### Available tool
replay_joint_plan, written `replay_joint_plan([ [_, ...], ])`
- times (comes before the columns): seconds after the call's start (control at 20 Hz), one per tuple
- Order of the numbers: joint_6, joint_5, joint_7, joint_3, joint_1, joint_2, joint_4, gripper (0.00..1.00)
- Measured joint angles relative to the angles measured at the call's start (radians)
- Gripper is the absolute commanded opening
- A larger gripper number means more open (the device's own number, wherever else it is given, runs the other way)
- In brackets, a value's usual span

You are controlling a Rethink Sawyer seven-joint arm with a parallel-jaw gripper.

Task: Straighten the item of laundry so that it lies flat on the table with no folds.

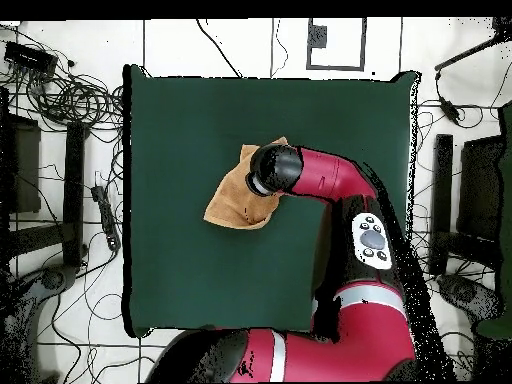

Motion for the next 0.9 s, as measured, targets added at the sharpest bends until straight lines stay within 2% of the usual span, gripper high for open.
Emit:
replay_joint_plan([
  [0.9,-0.05,0.0,0.0,0.019,-0.02,-0.072,0.025,1.0],
])
